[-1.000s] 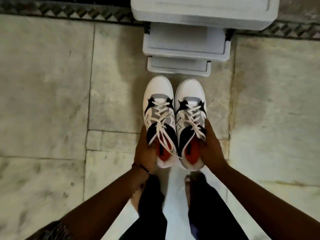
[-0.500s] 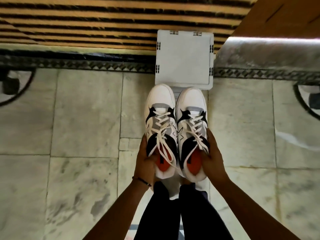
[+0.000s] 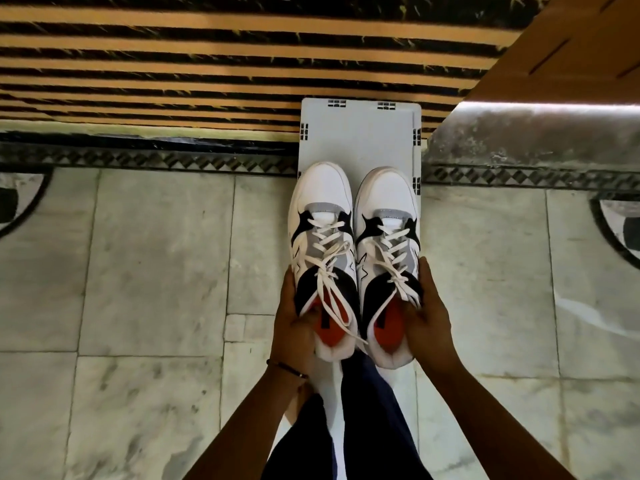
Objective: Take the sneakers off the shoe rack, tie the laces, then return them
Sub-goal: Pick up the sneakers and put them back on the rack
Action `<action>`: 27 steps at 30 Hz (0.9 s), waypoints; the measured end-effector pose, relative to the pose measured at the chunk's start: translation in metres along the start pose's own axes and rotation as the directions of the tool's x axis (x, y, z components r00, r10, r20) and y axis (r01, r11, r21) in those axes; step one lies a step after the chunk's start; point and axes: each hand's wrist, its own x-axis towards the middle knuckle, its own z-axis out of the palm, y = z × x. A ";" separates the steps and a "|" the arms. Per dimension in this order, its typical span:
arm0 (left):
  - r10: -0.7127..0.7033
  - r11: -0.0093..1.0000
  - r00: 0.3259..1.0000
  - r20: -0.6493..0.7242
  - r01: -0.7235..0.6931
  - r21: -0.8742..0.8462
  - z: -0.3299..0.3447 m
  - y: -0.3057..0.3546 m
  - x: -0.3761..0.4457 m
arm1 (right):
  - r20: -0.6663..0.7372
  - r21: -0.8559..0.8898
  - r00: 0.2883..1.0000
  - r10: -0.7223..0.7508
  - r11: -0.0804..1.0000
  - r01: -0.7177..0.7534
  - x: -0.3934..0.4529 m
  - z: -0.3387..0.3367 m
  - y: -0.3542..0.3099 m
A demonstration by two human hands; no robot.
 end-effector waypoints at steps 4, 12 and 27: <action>0.075 0.994 0.996 -0.040 -0.072 0.077 0.019 0.016 0.056 | -0.005 -0.054 1.000 0.015 0.998 -0.015 0.055 -0.004 -0.016; 0.072 0.992 0.997 -0.006 -0.071 0.104 0.051 0.047 0.167 | 0.019 -0.138 1.000 -0.016 0.990 0.019 0.179 -0.001 -0.039; 0.041 0.935 0.988 0.148 -0.090 0.344 0.054 0.063 0.247 | 0.028 -0.145 0.999 0.016 0.989 -0.012 0.250 0.008 -0.040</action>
